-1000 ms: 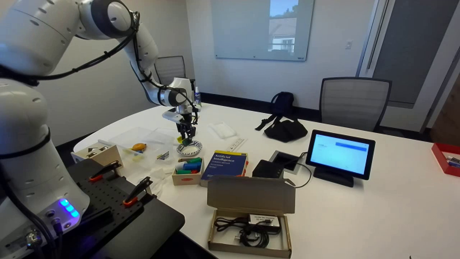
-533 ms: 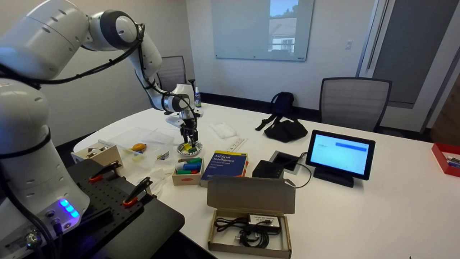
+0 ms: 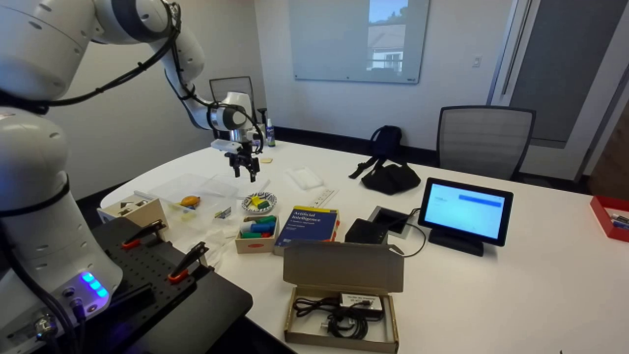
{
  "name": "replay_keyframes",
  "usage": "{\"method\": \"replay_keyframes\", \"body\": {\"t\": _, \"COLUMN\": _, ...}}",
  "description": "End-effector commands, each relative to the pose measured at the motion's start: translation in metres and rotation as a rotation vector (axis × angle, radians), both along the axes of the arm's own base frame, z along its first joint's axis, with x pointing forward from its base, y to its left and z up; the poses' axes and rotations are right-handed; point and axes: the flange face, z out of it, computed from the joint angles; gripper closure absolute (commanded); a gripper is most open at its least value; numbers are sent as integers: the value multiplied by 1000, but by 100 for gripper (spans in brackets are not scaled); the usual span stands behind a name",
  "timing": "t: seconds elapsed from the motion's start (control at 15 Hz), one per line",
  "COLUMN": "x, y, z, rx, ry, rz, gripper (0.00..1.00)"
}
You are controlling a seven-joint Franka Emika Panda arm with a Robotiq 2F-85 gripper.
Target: Put an item in the basket in the bowl
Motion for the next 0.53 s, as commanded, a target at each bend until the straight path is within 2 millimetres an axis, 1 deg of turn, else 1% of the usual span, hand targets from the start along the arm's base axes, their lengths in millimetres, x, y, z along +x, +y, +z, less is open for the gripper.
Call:
{"method": "replay_keyframes", "body": {"t": 0.0, "x": -33, "y": 15, "z": 55, "rx": -3, "ry": -23, "rz": 97, "gripper": 0}}
{"method": "replay_keyframes", "body": {"t": 0.07, "x": -40, "y": 21, "z": 64, "rx": 2, "ry": -29, "rz": 124, "gripper": 0}}
{"method": "replay_keyframes", "body": {"t": 0.2, "x": -53, "y": 32, "z": 76, "rx": 18, "ry": -35, "rz": 170, "gripper": 0}}
{"method": "replay_keyframes", "body": {"t": 0.4, "x": -68, "y": 46, "z": 87, "rx": 26, "ry": -32, "rz": 212, "gripper": 0}}
{"method": "replay_keyframes", "body": {"t": 0.47, "x": -72, "y": 50, "z": 88, "rx": 26, "ry": -33, "rz": 222, "gripper": 0}}
